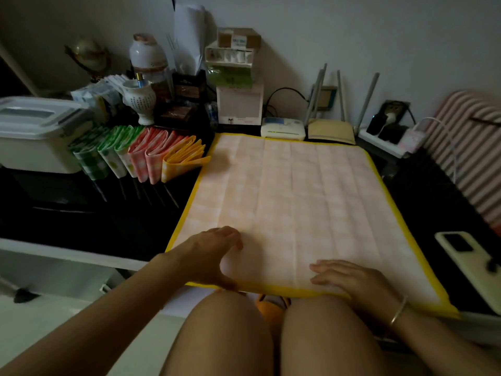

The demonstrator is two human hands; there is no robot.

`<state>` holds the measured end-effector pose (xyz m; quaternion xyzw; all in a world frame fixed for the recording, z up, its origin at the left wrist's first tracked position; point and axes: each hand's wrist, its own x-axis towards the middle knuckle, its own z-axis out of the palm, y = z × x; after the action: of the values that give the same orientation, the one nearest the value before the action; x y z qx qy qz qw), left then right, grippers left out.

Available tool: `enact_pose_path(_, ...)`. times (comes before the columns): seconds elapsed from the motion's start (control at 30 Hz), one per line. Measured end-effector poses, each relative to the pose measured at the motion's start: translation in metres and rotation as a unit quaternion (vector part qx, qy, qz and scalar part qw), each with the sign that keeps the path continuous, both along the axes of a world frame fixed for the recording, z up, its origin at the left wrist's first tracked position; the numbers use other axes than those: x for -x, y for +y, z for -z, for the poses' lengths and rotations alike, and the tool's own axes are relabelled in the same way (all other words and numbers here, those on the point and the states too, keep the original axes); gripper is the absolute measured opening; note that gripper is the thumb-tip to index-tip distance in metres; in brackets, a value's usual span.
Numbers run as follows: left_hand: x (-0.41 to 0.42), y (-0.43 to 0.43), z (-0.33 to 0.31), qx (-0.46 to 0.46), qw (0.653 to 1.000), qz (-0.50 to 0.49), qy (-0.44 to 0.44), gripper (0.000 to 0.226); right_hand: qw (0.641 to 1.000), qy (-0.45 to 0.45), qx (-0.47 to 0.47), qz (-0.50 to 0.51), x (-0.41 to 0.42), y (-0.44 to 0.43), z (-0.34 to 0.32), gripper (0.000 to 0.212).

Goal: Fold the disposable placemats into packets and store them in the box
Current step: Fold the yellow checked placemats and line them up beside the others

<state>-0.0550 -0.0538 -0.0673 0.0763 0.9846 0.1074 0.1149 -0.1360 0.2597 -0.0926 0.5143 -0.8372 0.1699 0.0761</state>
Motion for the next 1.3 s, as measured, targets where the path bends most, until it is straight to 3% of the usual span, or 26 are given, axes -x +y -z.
enact_pose_path(0.07,-0.002,0.002,0.001,0.035,0.999,0.008,-0.008,0.084,0.999,0.039,-0.004,0.002,-0.002,-0.001,0.000,0.060)
enact_pose_path(0.17,-0.004,0.009,-0.003,0.066,0.998,0.008,-0.018,0.085,0.995,0.097,-0.024,0.014,-0.010,-0.003,0.002,0.034)
enact_pose_path(0.3,-0.008,0.009,-0.008,-0.002,0.999,-0.021,-0.030,0.077,0.988,0.105,0.007,0.110,-0.010,-0.009,0.000,0.023)
enact_pose_path(0.47,-0.013,0.002,-0.017,-0.059,0.996,-0.044,-0.048,0.061,0.988,-0.001,0.016,0.154,-0.004,-0.007,-0.011,0.023)
enact_pose_path(0.57,-0.008,0.001,-0.029,-0.058,0.994,-0.044,-0.078,0.046,0.972,-0.175,0.015,0.153,0.002,-0.004,-0.025,0.013)
enact_pose_path(0.7,0.000,0.004,-0.044,-0.068,0.993,-0.052,-0.080,0.033,0.956,-0.247,0.039,0.155,0.011,-0.003,-0.042,0.024)
enact_pose_path(0.9,0.018,0.010,-0.074,-0.061,0.997,-0.042,-0.037,0.030,0.972,-0.166,0.033,0.163,0.027,-0.006,-0.074,0.025)
enact_pose_path(1.13,0.054,-0.002,-0.086,-0.026,0.998,-0.062,0.018,0.023,0.976,-0.135,-0.031,0.165,0.057,-0.021,-0.099,0.019)
enact_pose_path(1.3,0.088,-0.020,-0.057,0.062,0.973,-0.076,0.209,0.023,0.983,0.019,0.010,0.184,0.102,-0.046,-0.083,0.007)
